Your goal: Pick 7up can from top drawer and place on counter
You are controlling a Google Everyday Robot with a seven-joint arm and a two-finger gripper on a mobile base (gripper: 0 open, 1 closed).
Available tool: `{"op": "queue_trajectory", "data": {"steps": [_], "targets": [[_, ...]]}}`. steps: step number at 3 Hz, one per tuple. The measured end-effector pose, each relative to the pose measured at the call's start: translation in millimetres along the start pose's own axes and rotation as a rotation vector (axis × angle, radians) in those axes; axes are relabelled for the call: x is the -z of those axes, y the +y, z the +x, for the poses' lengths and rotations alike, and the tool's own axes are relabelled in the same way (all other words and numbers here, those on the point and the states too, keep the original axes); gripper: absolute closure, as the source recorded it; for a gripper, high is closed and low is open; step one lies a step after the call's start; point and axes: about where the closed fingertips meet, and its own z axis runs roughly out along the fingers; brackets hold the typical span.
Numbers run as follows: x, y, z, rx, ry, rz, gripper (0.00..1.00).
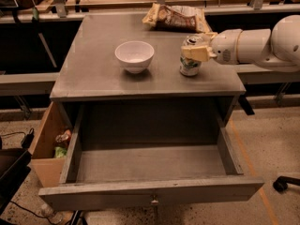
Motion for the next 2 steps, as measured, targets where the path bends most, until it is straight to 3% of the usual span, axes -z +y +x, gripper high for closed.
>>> {"op": "queue_trajectory", "data": {"steps": [2], "targets": [[-5.4,3.0,-0.6,0.0,-0.001,-0.01,0.39]]}}
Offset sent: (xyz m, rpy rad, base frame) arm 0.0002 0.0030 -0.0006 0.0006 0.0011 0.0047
